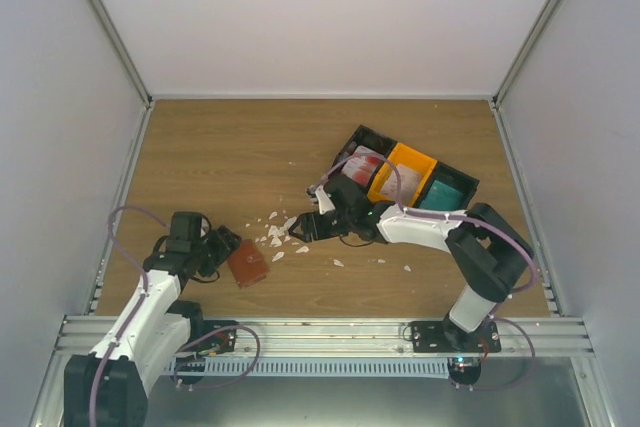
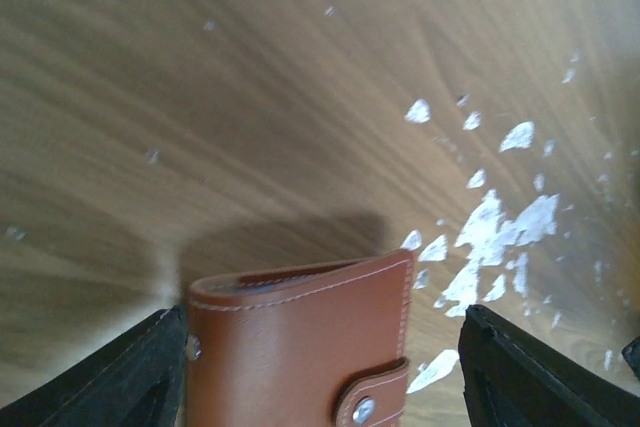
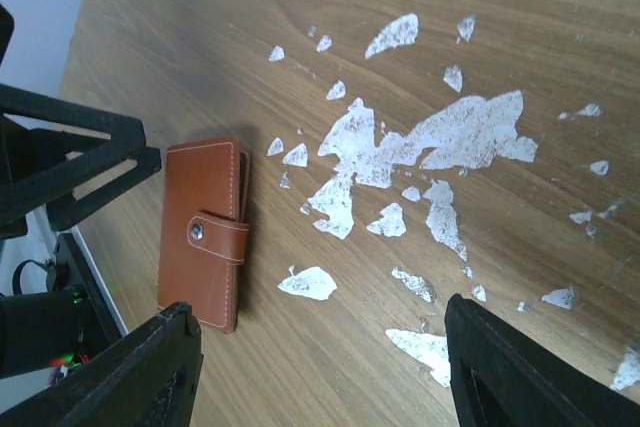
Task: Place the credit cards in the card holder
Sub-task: Move the card holder to the center of the board.
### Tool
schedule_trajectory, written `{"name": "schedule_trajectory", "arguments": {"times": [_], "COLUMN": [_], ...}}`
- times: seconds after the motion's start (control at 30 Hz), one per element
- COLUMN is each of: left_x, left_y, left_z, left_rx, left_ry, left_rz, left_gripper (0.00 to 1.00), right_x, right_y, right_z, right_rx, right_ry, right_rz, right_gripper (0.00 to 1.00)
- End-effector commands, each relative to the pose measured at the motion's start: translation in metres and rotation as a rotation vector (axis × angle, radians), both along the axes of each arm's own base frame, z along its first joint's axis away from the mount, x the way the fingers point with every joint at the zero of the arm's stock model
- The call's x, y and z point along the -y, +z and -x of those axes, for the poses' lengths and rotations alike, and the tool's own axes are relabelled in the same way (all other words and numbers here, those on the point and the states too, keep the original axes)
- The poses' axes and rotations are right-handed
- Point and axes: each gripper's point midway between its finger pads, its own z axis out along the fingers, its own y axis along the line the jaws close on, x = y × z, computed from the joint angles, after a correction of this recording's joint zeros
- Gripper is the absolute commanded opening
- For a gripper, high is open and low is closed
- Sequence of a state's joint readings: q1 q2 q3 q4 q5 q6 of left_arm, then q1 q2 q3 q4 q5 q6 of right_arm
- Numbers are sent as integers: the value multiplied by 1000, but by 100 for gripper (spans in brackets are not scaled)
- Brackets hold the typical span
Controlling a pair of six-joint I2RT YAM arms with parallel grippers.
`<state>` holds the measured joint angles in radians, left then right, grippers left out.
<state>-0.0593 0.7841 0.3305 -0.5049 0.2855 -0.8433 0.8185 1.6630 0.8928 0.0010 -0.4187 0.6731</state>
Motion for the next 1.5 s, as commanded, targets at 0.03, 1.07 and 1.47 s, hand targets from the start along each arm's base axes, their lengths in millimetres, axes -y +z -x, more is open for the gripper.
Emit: {"name": "schedule_trajectory", "arguments": {"times": [0.03, 1.07, 1.47], "left_x": [-1, 84, 101], "left_y": [-20, -51, -49], "left_z": [21, 59, 63], "left_rx": [-143, -328, -277], "left_ry": [41, -419, -469], "left_rz": [-29, -37, 55], "left_gripper": [75, 72, 39], "right_x": [-13, 7, -6], "right_y": [-8, -53, -71], "right_z": [3, 54, 52], "right_rx": [-53, -115, -137], "right_ry": [2, 137, 122], "right_rz": [-17, 161, 126], "right_gripper": [67, 44, 27]}}
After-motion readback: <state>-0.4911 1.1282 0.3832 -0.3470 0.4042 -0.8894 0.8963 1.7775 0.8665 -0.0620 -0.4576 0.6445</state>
